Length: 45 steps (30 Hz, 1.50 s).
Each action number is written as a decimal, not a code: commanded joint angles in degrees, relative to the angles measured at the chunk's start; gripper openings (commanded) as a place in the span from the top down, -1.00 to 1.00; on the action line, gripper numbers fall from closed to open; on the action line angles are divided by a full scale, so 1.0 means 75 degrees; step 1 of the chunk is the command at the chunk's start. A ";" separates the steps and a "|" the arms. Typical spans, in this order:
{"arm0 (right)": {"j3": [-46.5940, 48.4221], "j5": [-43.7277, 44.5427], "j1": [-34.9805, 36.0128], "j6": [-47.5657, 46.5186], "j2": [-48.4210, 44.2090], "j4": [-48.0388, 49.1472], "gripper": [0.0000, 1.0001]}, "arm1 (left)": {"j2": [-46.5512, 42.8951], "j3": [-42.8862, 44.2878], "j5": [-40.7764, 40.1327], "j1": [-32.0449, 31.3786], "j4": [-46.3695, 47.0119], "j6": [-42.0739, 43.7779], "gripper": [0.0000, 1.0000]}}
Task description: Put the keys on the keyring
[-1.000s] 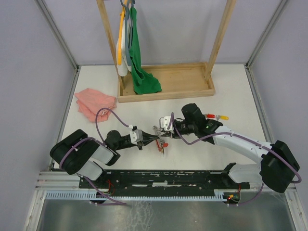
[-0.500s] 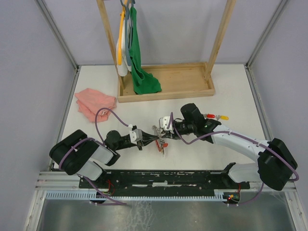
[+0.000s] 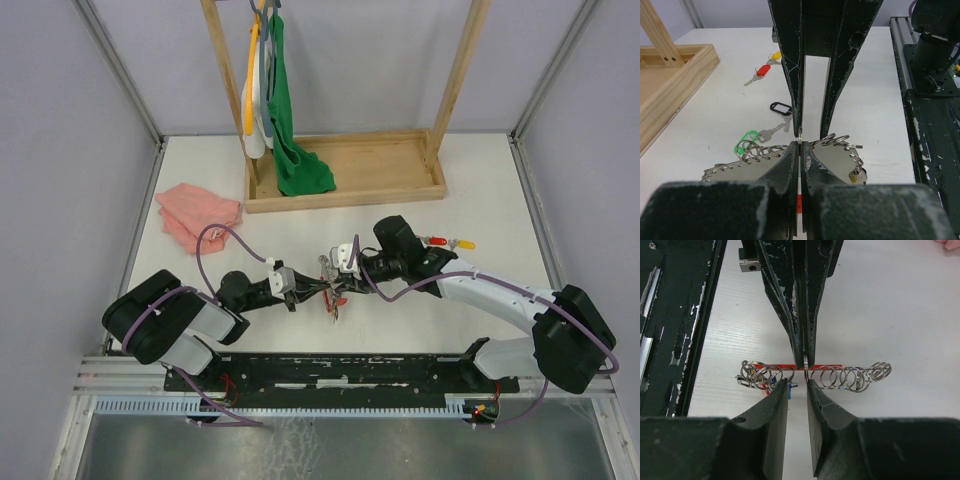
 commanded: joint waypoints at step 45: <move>0.3400 0.2984 0.1305 -0.0281 0.1459 -0.4065 0.99 | 0.0144 0.0583 0.0188 -0.0226 -0.0356 0.0371 0.59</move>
